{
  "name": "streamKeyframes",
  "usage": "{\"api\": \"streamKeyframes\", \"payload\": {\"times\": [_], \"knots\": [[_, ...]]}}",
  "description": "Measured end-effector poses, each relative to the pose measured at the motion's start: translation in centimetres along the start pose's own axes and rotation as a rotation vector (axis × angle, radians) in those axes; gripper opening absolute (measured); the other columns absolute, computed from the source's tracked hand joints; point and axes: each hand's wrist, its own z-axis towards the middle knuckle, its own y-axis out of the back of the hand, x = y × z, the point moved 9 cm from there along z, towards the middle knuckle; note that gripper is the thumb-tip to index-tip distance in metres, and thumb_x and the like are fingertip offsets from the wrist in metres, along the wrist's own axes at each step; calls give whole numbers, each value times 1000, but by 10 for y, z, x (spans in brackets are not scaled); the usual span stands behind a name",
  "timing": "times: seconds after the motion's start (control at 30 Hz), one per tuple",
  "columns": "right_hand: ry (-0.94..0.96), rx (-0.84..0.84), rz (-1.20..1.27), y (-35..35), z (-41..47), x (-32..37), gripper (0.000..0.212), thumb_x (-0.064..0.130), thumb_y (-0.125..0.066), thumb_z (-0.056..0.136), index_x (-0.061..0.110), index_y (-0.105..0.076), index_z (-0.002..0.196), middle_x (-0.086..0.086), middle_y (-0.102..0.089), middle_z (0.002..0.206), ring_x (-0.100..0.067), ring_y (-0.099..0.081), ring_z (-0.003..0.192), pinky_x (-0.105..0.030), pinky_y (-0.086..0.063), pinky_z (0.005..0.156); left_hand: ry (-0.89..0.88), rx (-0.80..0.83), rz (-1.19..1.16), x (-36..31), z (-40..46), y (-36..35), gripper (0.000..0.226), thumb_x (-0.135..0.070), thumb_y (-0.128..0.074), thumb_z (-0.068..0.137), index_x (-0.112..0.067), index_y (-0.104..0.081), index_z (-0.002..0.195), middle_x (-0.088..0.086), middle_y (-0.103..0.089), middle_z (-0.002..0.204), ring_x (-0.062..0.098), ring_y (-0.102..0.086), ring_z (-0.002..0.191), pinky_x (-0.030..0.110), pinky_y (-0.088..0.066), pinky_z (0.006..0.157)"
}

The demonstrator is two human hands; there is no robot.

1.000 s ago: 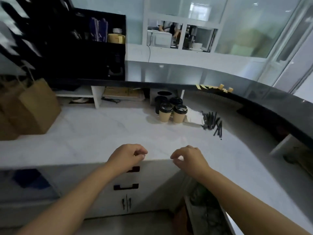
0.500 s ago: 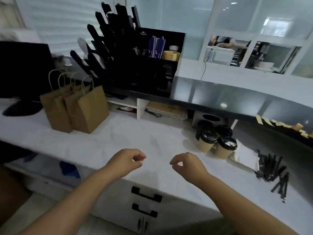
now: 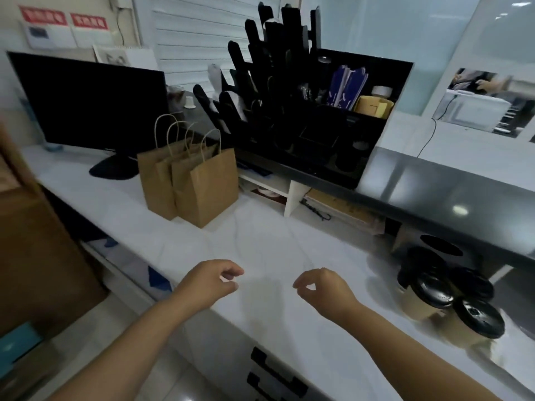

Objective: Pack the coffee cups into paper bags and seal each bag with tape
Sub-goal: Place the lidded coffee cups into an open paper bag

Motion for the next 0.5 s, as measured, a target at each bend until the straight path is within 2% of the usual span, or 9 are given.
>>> {"api": "streamKeyframes", "payload": {"times": [0.07,0.2,0.33,0.43,0.5], "knots": [[17,7,7,-3,19,7,18,24,-57,92,25,-72,101,12,-69,107,-5,-59,100,-15,-36,80,16,-33,-14,7,14,15,29,-16,-68,83,-43,-60,89,-24,-61,96,-5,-58,89,16,-47,83],[20,8,21,-8,57,17,18,25,-57,92,26,-72,102,14,-67,108,-4,-58,101,-13,-37,81,41,-114,-36,23,51,51,25,-18,-68,84,-37,-63,99,-11,-61,105,7,-57,92,22,-46,80],[5,12,39,-13,98,23,17,24,-58,93,27,-72,101,14,-66,107,-1,-55,95,-8,-34,75,-17,-251,0,30,97,93,29,-16,-67,85,-25,-65,113,-3,-58,112,11,-53,95,23,-42,79],[-12,8,58,-16,127,28,16,23,-59,92,26,-72,100,13,-68,107,1,-57,94,1,-33,68,-75,-353,73,34,132,126,38,-18,-66,86,-17,-60,124,2,-55,124,17,-50,112,29,-42,93],[-27,9,71,-18,146,31,16,23,-59,92,26,-72,100,13,-68,107,2,-57,93,0,-33,69,-82,-402,168,35,155,146,46,-22,-64,87,-17,-53,132,4,-49,136,23,-38,126,35,-35,102]]}}
